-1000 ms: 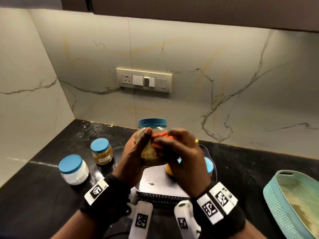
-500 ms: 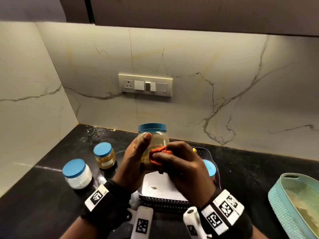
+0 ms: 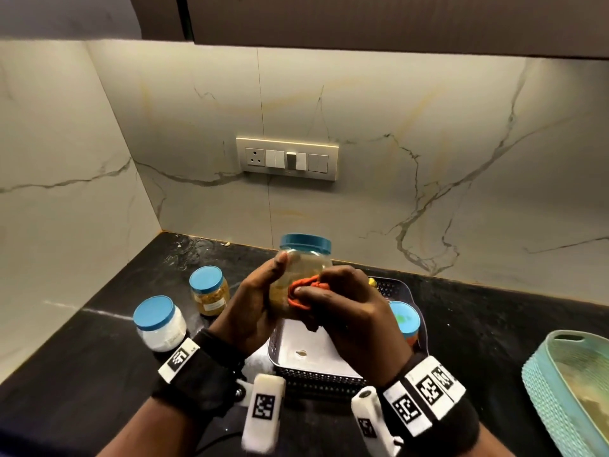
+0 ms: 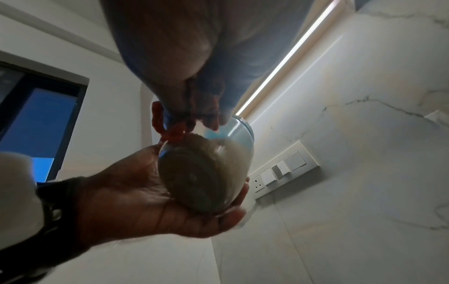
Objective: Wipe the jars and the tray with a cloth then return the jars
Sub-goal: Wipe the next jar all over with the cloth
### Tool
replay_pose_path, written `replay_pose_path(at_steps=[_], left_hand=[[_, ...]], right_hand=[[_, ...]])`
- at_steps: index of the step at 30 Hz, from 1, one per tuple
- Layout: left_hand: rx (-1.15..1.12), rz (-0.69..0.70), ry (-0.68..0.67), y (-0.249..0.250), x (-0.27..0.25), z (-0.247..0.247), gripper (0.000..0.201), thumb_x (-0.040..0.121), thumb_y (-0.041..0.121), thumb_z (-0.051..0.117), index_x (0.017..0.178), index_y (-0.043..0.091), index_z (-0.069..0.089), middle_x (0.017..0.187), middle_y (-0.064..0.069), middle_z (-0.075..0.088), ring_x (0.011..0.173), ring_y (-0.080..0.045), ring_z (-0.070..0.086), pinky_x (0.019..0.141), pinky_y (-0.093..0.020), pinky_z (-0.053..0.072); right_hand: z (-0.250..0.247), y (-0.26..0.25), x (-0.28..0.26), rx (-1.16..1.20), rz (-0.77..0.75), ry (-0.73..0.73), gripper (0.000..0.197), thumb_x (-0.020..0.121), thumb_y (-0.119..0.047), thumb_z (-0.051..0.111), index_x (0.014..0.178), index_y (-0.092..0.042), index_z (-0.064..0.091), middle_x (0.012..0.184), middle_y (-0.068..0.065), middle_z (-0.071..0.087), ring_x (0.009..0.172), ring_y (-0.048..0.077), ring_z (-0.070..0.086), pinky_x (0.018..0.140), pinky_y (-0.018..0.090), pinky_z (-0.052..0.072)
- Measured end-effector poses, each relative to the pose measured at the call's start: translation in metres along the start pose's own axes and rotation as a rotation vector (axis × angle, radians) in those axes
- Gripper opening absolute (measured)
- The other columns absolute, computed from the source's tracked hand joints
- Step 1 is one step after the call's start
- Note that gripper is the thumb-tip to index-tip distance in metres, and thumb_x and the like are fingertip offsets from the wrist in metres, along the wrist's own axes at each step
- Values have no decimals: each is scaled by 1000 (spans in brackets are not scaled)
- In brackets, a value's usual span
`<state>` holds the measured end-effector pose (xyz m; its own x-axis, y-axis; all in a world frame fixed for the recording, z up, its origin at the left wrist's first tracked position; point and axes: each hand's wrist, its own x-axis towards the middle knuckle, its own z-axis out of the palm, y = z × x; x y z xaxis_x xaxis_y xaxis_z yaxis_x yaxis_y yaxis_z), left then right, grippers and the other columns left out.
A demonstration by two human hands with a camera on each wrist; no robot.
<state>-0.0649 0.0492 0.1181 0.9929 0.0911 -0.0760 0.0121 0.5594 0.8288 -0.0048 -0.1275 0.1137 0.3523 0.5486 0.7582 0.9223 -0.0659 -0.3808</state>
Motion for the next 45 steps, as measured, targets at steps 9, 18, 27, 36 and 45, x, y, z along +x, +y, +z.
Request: replay_pose_path(at_steps=[9, 18, 27, 36, 45], left_hand=[[74, 2, 56, -25, 2, 8, 84, 67, 63, 84, 136, 22, 61, 132, -19, 66, 114, -35, 68, 84, -56, 58], [27, 68, 94, -20, 4, 8, 71, 86, 52, 69, 140, 9, 55, 132, -26, 62, 111, -35, 66, 81, -51, 60], [28, 70, 60, -16, 7, 9, 73, 87, 53, 67, 141, 7, 54, 138, -26, 60, 124, -41, 61, 94, -56, 56], [5, 88, 31, -17, 7, 11, 73, 76, 59, 79, 135, 18, 63, 130, -20, 65, 114, -32, 66, 85, -50, 59], [-34, 8, 61, -9, 9, -8, 64, 94, 53, 48, 141, 10, 56, 126, -19, 69, 108, -28, 71, 91, -45, 58]], right_hand=[[-13, 15, 14, -3, 123, 16, 30, 88, -8, 71, 116, -17, 72, 113, 4, 61, 105, 16, 61, 87, 36, 54], [-9, -9, -4, -96, -43, -123, 32, 88, 1, 67, 114, -18, 70, 118, 7, 61, 107, 25, 60, 88, 36, 54], [-11, -11, 5, -127, -5, -64, 29, 88, -1, 66, 112, -16, 73, 116, 9, 60, 104, 27, 60, 89, 37, 52], [-16, 8, 26, 30, 173, 25, 26, 91, -7, 65, 115, -15, 73, 113, 4, 60, 106, 16, 60, 87, 35, 54], [-2, 0, 7, -200, -94, -142, 18, 95, -11, 64, 108, -18, 75, 113, 11, 64, 98, 30, 60, 79, 41, 53]])
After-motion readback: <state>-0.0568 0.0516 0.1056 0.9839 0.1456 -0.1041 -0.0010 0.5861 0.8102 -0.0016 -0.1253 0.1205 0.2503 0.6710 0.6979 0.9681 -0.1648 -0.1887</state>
